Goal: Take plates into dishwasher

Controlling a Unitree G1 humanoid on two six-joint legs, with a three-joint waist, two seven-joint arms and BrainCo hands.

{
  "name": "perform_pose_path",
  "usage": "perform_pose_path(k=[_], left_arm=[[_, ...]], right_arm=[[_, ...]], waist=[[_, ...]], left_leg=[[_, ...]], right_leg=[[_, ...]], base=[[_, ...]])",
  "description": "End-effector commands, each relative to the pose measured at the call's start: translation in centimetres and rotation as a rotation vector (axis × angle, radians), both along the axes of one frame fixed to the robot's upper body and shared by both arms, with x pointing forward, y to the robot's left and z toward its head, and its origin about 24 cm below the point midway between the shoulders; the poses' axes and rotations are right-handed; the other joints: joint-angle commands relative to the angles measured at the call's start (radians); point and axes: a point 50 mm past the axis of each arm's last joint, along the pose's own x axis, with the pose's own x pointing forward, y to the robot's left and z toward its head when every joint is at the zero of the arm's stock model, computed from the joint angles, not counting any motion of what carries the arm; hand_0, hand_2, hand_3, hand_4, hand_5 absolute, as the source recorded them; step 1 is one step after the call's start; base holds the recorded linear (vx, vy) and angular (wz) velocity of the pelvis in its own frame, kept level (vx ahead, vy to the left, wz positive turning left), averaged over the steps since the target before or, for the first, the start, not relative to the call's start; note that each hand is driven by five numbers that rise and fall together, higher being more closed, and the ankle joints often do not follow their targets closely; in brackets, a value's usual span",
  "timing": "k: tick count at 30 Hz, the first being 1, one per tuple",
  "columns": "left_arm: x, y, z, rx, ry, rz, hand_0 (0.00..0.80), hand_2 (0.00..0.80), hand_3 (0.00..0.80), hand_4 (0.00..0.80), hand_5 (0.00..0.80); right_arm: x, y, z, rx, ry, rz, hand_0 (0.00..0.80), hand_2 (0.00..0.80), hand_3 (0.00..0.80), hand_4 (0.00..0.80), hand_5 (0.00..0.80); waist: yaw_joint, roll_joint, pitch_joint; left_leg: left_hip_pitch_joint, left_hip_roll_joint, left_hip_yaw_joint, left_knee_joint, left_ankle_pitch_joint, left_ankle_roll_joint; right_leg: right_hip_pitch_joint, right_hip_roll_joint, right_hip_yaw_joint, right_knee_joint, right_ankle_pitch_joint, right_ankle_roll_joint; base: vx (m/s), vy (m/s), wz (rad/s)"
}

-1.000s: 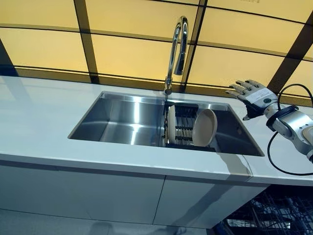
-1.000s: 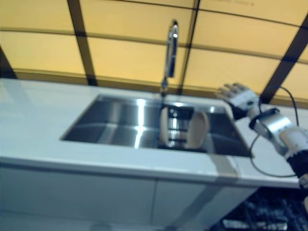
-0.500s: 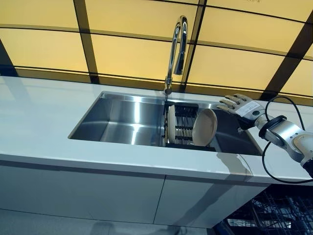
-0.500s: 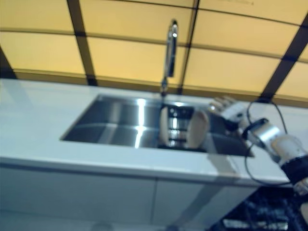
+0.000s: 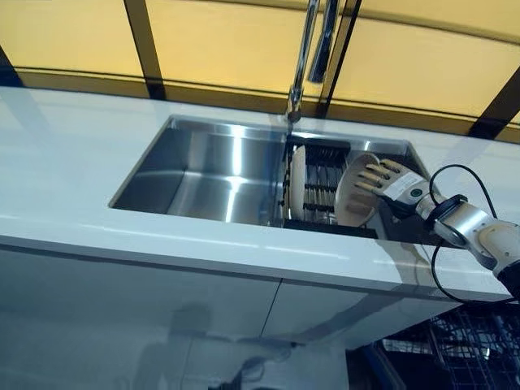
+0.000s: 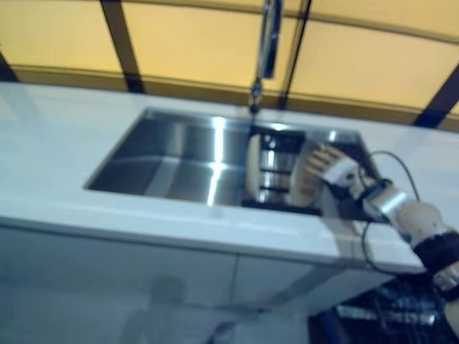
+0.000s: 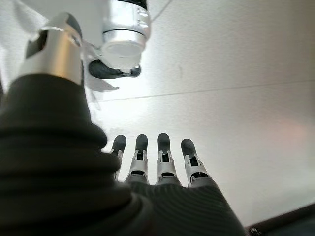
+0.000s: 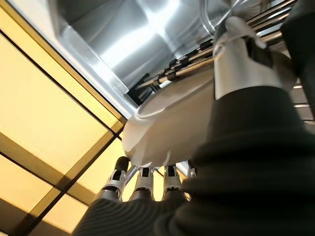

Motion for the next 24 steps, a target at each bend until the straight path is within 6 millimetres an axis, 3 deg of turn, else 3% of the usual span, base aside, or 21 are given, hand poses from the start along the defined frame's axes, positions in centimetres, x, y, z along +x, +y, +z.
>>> perform_pose_path(k=[1,7,15,16,17,24], left_arm=[[1.7,0.5,0.4,0.034,-0.007,-0.038,0.0,0.0,0.0,0.0,0.0],[1.5,0.4,0.3,0.023,-0.007,-0.029,0.0,0.0,0.0,0.0,0.0],[1.0,0.4,0.3,0.014,0.008,-0.019,0.0,0.0,0.0,0.0,0.0],[1.1,0.4,0.3,0.012,0.004,-0.017,0.0,0.0,0.0,0.0,0.0],[1.1,0.4,0.3,0.008,0.002,-0.013,0.0,0.0,0.0,0.0,0.0],[0.5,0.5,0.2,0.001,0.01,-0.007,0.0,0.0,0.0,0.0,0.0]], right_arm=[[0.0,0.8,3.2,-0.068,-0.139,0.045,0.0,0.0,0.0,0.0,0.0],[0.0,1.0,3.7,-0.092,-0.153,0.054,0.0,0.0,0.0,0.0,0.0],[0.1,0.8,2.6,-0.238,-0.115,0.037,0.0,0.0,0.0,0.0,0.0],[0.2,0.8,2.6,-0.28,-0.115,0.033,0.191,0.191,0.191,0.191,0.191],[0.3,0.7,2.5,-0.337,-0.119,0.038,0.8,0.8,0.8,0.8,0.8],[0.2,0.4,2.5,-0.449,-0.125,0.034,0.8,0.8,0.8,0.8,0.8]], waist=[[0.023,0.001,0.017],[0.022,0.008,0.023],[0.023,0.009,0.015],[0.024,0.009,0.018],[0.025,0.01,0.021],[0.027,0.007,0.014]], left_leg=[[-0.081,-0.001,0.032,-0.079,0.157,0.019],[-0.09,-0.004,0.025,-0.079,0.158,0.016],[-0.082,-0.002,0.028,-0.079,0.157,0.014],[-0.085,-0.002,0.027,-0.079,0.157,0.013],[-0.086,0.0,0.028,-0.079,0.159,0.011],[-0.085,0.0,0.025,-0.079,0.16,0.007]], right_leg=[[0.064,-0.049,0.026,-0.001,-0.049,0.07],[0.059,-0.048,0.024,-0.001,-0.053,0.069],[0.066,-0.051,0.023,-0.001,-0.056,0.069],[0.064,-0.05,0.024,-0.001,-0.056,0.069],[0.062,-0.05,0.023,-0.001,-0.055,0.068],[0.068,-0.047,0.019,-0.001,-0.059,0.068]], base=[[-0.048,-0.009,0.08],[0.0,0.001,0.01],[0.028,0.006,0.0],[-0.037,0.002,0.0],[-0.035,0.002,0.0],[-0.005,0.001,0.0]])
